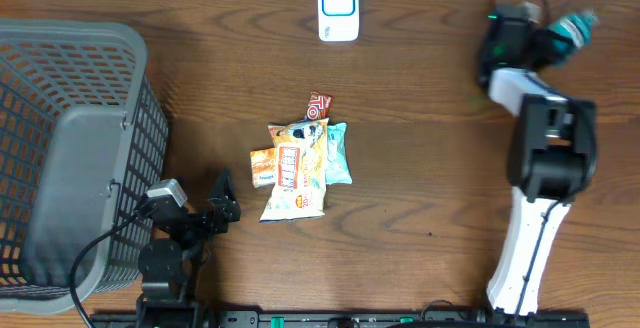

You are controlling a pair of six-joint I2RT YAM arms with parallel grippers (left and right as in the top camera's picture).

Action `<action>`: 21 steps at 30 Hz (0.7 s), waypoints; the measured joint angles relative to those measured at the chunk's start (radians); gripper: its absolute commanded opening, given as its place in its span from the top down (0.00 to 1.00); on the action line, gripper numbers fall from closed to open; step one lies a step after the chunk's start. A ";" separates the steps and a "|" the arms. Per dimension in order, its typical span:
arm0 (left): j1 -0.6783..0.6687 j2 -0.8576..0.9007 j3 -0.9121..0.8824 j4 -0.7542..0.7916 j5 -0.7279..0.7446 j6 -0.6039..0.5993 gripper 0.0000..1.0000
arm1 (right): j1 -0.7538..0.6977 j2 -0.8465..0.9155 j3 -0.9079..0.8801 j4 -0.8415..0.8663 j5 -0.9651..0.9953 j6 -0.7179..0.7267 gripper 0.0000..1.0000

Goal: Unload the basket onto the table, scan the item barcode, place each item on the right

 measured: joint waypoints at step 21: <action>0.000 0.000 0.000 0.000 0.000 0.000 0.02 | -0.412 -0.052 0.024 -0.459 -0.345 0.286 0.83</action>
